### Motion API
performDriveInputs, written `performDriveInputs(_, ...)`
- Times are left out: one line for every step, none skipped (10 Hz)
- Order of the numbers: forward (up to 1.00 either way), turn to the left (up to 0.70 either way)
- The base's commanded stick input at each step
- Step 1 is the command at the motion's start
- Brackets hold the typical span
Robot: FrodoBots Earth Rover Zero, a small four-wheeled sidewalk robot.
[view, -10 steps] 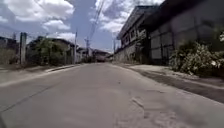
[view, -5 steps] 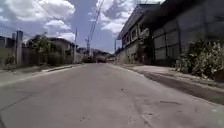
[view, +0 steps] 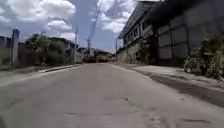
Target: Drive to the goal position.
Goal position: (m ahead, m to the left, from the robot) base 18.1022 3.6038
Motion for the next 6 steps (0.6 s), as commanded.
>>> performDriveInputs(1.00,0.00)
performDriveInputs(1.00,0.00)
performDriveInputs(1.00,-0.01)
performDriveInputs(1.00,-0.04)
performDriveInputs(1.00,-0.07)
performDriveInputs(1.00,-0.07)
